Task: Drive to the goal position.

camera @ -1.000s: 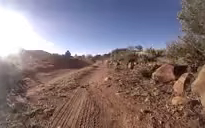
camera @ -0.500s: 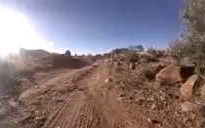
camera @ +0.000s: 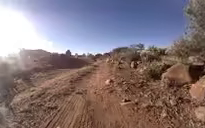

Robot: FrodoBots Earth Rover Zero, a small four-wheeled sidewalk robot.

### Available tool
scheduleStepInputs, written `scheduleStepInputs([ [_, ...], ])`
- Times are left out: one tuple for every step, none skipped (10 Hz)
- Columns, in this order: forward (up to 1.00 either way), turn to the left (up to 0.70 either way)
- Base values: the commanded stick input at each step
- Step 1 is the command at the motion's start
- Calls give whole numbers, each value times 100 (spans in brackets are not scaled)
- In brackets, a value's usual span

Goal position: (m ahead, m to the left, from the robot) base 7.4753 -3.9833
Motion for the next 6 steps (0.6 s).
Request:
scheduleStepInputs([
  [50,0],
  [50,0],
  [50,0],
  [50,0],
  [50,0],
  [50,0],
])
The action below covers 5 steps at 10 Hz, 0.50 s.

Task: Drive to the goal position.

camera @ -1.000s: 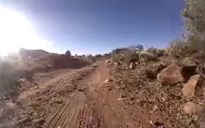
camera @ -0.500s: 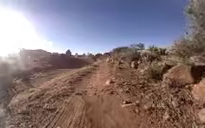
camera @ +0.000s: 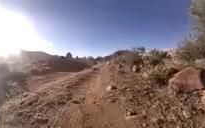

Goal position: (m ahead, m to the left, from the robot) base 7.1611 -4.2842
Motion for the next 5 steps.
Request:
scheduleStepInputs([
  [50,0],
  [50,0],
  [50,0],
  [50,0],
  [50,0],
])
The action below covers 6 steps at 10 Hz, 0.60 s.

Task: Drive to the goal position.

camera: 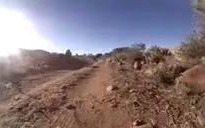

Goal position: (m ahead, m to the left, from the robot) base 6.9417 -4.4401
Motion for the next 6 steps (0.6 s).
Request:
scheduleStepInputs([
  [50,0],
  [50,0],
  [50,0],
  [50,0],
  [50,0],
  [50,0],
])
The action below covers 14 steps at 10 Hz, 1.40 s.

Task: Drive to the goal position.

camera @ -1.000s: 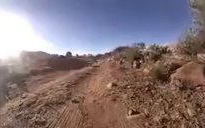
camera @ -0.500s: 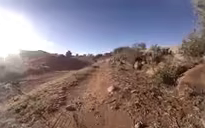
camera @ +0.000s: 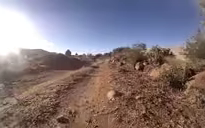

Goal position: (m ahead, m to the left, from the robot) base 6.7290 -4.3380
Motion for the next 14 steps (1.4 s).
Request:
scheduleStepInputs([
  [50,0],
  [50,0],
  [50,0],
  [50,0],
  [50,0],
  [50,0],
  [50,0],
  [50,0],
  [50,0],
  [50,0],
  [50,0],
  [50,0],
  [50,0],
  [50,0],
])
